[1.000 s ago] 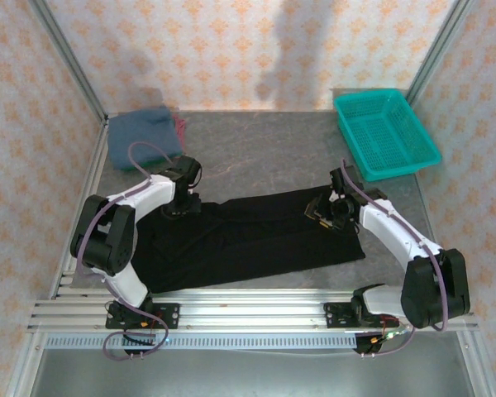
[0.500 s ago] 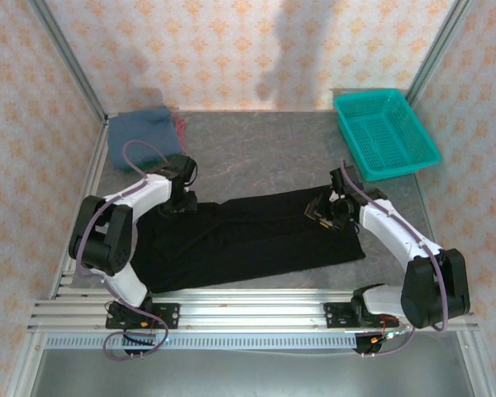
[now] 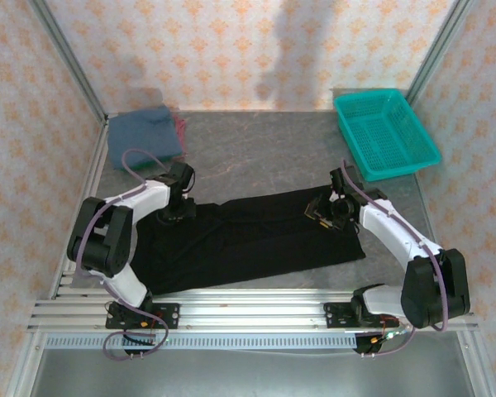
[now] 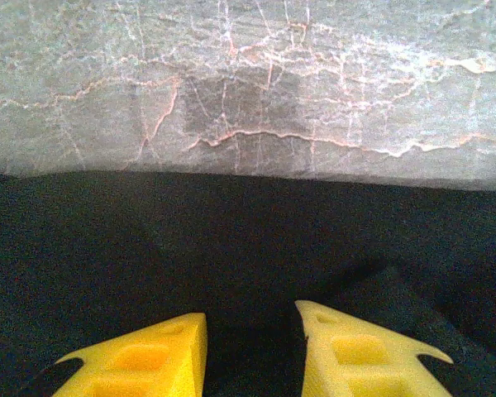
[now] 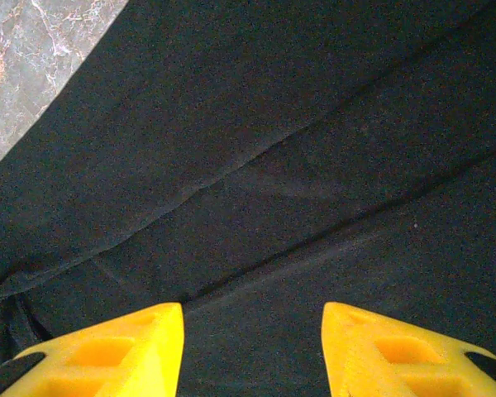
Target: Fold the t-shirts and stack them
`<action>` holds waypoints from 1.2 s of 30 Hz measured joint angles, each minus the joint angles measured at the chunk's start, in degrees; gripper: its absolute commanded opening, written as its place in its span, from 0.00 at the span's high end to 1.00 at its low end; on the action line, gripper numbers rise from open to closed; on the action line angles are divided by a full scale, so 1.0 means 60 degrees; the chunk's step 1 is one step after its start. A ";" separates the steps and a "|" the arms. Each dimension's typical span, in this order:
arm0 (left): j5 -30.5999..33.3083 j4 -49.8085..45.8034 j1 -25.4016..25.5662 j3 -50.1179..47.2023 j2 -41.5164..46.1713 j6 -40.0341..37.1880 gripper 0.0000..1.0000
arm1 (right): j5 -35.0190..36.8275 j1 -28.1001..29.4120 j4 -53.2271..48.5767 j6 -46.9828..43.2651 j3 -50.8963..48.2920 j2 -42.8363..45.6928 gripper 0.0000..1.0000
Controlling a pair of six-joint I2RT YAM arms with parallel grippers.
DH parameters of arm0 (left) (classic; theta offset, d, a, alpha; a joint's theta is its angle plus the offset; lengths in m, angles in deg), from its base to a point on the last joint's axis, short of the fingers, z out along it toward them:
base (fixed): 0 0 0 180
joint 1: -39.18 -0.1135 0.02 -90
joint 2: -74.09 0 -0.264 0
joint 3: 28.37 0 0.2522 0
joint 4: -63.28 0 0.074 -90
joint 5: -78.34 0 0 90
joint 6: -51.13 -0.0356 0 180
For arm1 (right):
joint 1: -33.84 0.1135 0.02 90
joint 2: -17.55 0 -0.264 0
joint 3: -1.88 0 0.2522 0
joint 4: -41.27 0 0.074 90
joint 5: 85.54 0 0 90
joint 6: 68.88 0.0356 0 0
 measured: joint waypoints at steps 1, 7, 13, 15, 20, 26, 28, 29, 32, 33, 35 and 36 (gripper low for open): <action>-0.0069 0.0022 0.0000 -0.0124 0.0127 0.0000 0.70 | 0.0000 0.0000 0.0000 0.0011 0.0000 0.0000 0.52; -0.0368 0.0044 0.0018 -0.0641 0.0648 0.0007 0.76 | 0.0000 0.0000 0.0007 0.0044 -0.0018 0.0000 0.52; -0.0568 0.0040 0.0033 -0.0761 0.0929 0.0011 0.83 | 0.0000 0.0000 0.0007 0.0047 -0.0022 0.0000 0.52; -0.0608 0.0033 0.0095 -0.0787 0.1020 0.0007 0.85 | 0.0000 0.0000 0.0015 0.0080 -0.0033 0.0000 0.52; -0.0714 0.0029 0.0266 -0.0787 0.1162 0.0007 0.91 | 0.0004 0.0000 0.0080 0.0120 -0.0138 0.0000 0.52; -0.0856 0.0004 0.0466 -0.0787 0.1195 0.0004 1.00 | 0.0004 0.0000 0.0175 0.0193 -0.0168 0.0000 0.52; -0.0860 -0.0004 0.0535 -0.0787 0.1239 0.0007 1.00 | 0.0004 0.0000 0.0215 0.0215 -0.0168 0.0000 0.52; -0.0856 -0.0022 0.0586 -0.0787 0.1293 0.0007 1.00 | 0.0004 0.0000 0.0222 0.0219 -0.0168 0.0000 0.52; -0.0860 -0.0098 0.0703 -0.0787 0.1515 0.0011 1.00 | 0.0004 0.0000 0.0222 0.0219 -0.0168 0.0000 0.52; -0.0856 -0.0135 0.0772 -0.0787 0.1628 0.0007 1.00 | 0.0004 0.0000 0.0222 0.0222 -0.0168 0.0000 0.52; -0.0852 -0.0240 0.0958 -0.0787 0.1876 0.0022 1.00 | 0.0007 0.0000 0.0222 0.0222 -0.0168 0.0000 0.52; -0.0845 -0.0295 0.1086 -0.0798 0.2044 0.0058 1.00 | 0.0007 0.0000 0.0226 0.0222 -0.0168 -0.0004 0.52</action>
